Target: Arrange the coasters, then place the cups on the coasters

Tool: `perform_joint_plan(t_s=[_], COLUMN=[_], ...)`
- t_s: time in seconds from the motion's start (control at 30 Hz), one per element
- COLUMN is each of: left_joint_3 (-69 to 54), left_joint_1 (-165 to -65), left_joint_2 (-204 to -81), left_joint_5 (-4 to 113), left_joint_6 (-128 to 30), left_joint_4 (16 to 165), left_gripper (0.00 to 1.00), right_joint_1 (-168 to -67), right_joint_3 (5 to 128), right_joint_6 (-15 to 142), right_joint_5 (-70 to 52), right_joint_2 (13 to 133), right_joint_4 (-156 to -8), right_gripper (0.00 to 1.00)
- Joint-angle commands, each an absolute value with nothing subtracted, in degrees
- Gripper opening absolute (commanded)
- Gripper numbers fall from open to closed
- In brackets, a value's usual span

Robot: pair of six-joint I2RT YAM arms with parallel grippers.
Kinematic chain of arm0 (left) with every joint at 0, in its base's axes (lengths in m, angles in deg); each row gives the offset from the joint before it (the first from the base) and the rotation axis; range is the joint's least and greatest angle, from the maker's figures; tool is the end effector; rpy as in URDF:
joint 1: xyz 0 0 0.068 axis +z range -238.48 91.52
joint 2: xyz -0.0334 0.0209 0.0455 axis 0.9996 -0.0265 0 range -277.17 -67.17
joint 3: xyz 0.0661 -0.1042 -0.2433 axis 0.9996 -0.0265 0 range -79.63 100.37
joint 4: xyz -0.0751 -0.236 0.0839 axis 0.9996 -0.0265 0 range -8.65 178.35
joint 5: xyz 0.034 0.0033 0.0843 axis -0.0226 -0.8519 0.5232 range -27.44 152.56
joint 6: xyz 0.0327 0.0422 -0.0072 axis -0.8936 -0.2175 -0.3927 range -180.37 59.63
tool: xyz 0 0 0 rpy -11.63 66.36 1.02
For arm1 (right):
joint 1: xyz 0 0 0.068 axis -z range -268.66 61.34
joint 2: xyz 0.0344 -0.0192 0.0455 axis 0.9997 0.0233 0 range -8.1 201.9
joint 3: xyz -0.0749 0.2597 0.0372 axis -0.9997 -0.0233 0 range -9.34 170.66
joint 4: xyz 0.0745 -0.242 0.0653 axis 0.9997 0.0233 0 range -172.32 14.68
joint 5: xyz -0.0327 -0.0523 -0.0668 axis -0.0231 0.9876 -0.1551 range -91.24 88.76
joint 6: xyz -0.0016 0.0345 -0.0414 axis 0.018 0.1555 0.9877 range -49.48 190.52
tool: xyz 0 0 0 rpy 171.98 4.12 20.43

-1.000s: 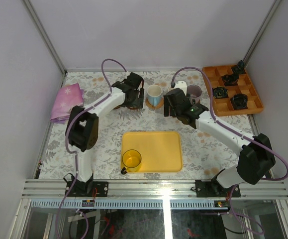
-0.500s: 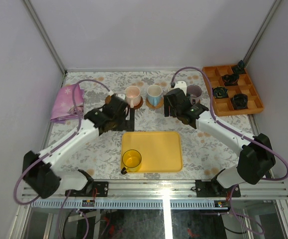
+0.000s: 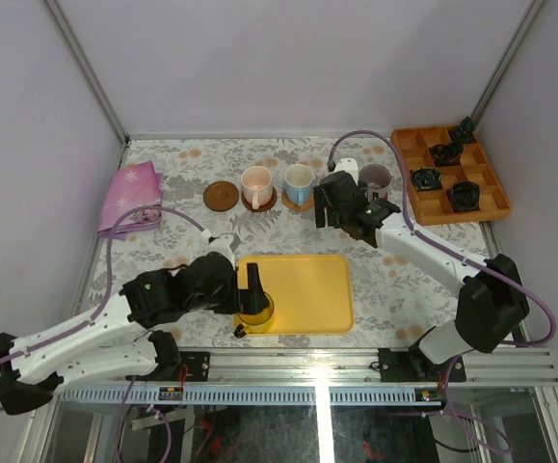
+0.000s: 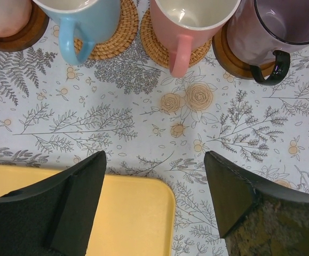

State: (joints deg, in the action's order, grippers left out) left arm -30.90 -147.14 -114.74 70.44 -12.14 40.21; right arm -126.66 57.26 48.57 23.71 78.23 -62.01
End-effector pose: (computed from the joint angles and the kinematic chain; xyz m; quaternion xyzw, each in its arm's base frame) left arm 0.0875 -0.1343 0.2935 0.0593 0.9266 -0.2558 0.2693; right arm 0.2735 0.1946 0.2824 -0.0332 0.8891 0.0364 0.4550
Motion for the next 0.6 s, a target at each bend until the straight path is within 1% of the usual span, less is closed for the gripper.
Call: perform_joint_plan(t_s=[0.0, 0.1, 0.23, 0.4, 0.57], left_joint_3=[-32.21, -31.31, -30.42, -31.24, -35.54], left_joint_1=[-154.77, -159.64, -162.24, -164.16, -164.60], left_joint_2=[-117.72, -121.99, -125.62, -125.43, -123.67], left_joint_5=[71.69, 75.60, 79.76, 82.32, 82.53], left_joint_6=[-4.25, -1.66, 1.34, 5.16, 5.80], left_joint_4=[37.19, 33.11, 30.86, 29.38, 29.82], left_gripper=[1.00, 1.00, 1.00, 1.00, 1.00], right_joint_1=[-126.19, -126.19, -126.19, -126.19, -126.19], right_joint_3=[58.93, 58.09, 56.96, 56.24, 56.55], right_joint_6=[48.82, 48.66, 47.89, 46.95, 46.79], right_joint_5=[23.32, 23.37, 22.50, 21.16, 20.63], right_joint_2=[76.87, 75.88, 75.08, 75.21, 75.71], right_joint_4=[-62.72, -62.78, -62.90, -62.79, -63.25], right_gripper=[0.82, 0.82, 0.82, 0.82, 0.81])
